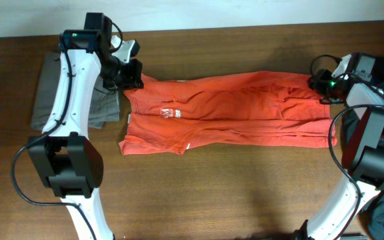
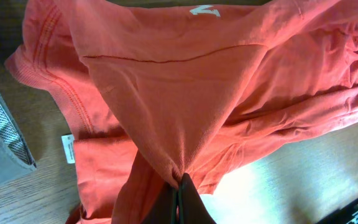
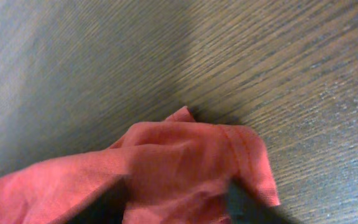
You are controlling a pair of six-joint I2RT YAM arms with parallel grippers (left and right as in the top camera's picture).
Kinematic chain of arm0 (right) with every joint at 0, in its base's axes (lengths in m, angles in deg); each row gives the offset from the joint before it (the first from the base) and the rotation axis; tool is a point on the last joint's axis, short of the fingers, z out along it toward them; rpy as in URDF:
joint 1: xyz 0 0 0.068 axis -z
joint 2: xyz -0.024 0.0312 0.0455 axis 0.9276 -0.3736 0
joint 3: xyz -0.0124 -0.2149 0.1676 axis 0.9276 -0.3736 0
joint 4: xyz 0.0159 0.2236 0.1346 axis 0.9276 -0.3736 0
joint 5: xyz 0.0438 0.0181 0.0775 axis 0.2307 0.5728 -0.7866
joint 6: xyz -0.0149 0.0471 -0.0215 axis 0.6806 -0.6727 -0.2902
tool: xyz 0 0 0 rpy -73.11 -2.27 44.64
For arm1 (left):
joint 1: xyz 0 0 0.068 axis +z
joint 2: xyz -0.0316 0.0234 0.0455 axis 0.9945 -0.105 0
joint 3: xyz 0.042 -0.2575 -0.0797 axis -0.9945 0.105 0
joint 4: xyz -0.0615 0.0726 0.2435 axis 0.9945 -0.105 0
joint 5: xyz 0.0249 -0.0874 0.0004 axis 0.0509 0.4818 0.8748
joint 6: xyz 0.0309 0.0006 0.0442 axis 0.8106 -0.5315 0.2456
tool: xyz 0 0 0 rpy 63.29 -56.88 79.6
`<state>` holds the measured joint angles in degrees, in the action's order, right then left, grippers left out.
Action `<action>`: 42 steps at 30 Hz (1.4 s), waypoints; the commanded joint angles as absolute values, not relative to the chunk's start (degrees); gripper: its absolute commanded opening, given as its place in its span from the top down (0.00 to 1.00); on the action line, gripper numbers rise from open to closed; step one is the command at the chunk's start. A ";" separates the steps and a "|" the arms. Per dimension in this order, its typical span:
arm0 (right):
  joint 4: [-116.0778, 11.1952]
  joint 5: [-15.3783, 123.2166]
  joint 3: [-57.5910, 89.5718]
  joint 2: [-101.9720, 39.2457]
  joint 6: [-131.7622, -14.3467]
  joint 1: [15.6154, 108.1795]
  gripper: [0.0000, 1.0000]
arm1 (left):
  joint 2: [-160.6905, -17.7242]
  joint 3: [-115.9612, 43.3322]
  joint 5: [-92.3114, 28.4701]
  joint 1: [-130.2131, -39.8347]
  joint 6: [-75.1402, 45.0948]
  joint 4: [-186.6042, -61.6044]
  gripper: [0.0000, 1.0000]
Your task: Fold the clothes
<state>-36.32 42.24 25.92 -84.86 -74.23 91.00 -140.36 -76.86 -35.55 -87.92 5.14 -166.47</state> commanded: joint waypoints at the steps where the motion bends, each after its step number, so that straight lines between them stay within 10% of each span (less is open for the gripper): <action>1: -36.41 42.89 27.13 -85.25 -74.65 91.07 0.75 | -138.66 -77.51 -34.92 -87.50 5.16 -166.71 1.00; 7: -40.50 30.87 30.91 -83.48 -71.17 93.08 0.96 | -137.19 -77.51 -34.92 -86.87 5.18 -168.20 1.00; 42: -77.59 43.18 32.31 -67.57 -63.59 97.29 0.96 | -133.04 -73.91 -49.34 -86.35 8.05 -181.66 0.96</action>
<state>-77.15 41.89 31.48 -68.53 -63.85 97.38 -134.57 -75.85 -48.36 -85.71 7.33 -182.15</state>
